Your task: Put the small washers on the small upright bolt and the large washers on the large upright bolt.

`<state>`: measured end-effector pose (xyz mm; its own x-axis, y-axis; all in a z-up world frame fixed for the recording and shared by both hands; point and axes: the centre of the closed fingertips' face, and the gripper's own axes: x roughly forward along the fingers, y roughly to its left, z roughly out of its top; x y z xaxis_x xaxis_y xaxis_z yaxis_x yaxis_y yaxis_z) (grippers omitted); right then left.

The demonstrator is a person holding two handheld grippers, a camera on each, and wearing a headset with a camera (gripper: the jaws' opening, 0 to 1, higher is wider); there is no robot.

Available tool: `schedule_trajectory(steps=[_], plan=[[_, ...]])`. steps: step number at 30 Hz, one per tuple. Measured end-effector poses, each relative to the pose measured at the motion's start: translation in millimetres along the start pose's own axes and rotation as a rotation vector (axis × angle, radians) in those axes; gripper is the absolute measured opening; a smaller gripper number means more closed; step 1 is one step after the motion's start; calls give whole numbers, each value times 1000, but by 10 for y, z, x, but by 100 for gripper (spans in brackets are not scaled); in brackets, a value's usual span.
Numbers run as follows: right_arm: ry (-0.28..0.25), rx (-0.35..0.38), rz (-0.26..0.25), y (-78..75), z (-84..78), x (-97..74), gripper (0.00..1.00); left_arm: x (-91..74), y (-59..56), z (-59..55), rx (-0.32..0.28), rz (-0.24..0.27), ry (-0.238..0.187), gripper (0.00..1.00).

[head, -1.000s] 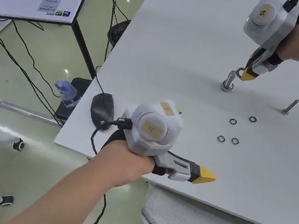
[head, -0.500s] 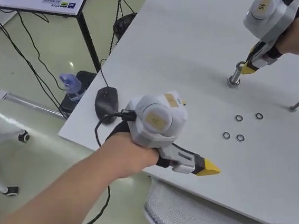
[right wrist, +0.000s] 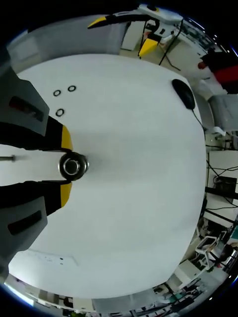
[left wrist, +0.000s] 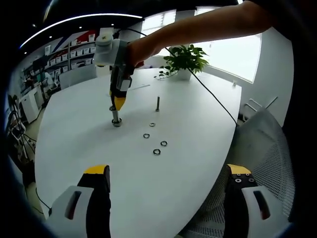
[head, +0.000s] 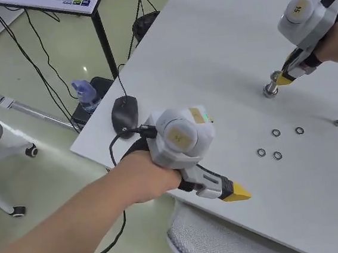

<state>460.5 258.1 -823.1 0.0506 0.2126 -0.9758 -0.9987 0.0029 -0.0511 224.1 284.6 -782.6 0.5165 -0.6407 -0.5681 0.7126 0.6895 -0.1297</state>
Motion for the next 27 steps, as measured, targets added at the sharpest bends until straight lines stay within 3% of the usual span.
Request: schedule_trajectory(steps=[27], plan=[[35,-13,3,12,-72,280,22,-27,-9,-30,-17,7,0,94]])
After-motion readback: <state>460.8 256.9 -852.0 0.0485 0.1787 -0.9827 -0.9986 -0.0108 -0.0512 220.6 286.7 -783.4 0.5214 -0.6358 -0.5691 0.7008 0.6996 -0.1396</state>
